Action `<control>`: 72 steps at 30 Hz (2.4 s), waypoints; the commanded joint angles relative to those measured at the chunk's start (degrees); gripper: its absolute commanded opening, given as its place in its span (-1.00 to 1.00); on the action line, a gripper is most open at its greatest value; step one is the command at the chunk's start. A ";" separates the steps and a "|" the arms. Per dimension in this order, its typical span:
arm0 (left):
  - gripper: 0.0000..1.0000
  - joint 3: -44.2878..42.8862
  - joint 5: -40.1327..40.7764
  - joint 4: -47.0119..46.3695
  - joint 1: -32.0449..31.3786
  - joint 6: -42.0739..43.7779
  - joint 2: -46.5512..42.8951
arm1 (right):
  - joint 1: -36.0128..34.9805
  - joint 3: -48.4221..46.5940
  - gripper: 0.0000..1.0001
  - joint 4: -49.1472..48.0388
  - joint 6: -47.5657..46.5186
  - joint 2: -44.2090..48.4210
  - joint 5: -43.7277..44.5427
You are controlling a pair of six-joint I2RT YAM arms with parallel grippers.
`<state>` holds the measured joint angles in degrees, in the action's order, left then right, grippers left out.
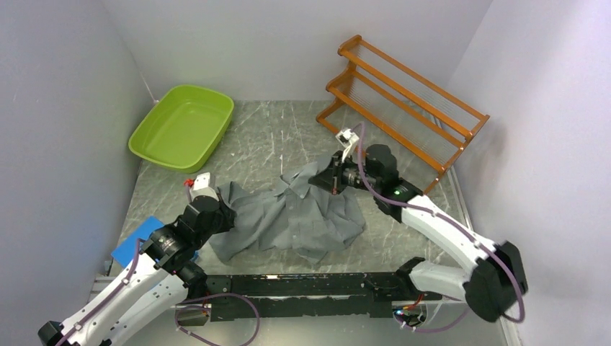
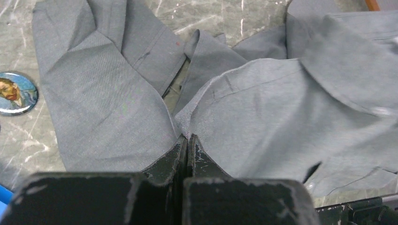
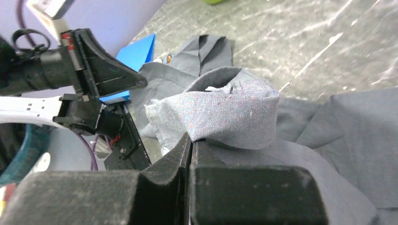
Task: Pin the brooch onto the clothing
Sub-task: Flatten out the clothes at the center of the board.
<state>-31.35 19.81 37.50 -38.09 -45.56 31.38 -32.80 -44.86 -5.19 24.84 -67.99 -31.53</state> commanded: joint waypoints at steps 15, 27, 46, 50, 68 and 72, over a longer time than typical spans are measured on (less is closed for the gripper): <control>-0.95 -4.48 5.81 6.66 -0.15 0.79 -9.48 | -19.29 25.73 -0.37 -6.16 -2.27 18.25 4.20; -0.95 -4.86 8.38 10.52 -0.14 -1.64 -10.25 | -10.67 15.06 0.94 1.19 -5.34 21.04 6.61; -0.95 -4.97 6.65 7.14 -0.10 1.34 -7.29 | 3.80 4.34 0.29 21.72 -7.83 -3.23 7.61; -0.95 -4.66 6.52 6.27 -0.15 1.64 -6.61 | 2.49 4.55 0.25 24.16 -7.30 -3.92 12.97; -0.95 -7.59 4.92 3.78 -0.08 5.60 -4.79 | 1.12 1.40 -1.00 18.23 -3.41 -1.80 10.44; -0.95 -10.50 5.09 3.21 -0.14 8.16 -4.86 | 2.07 -1.29 -1.00 17.88 -3.09 6.35 14.11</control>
<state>-36.99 24.84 43.57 -38.09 -40.88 26.52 -31.66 -40.99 16.25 21.06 -69.91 -20.80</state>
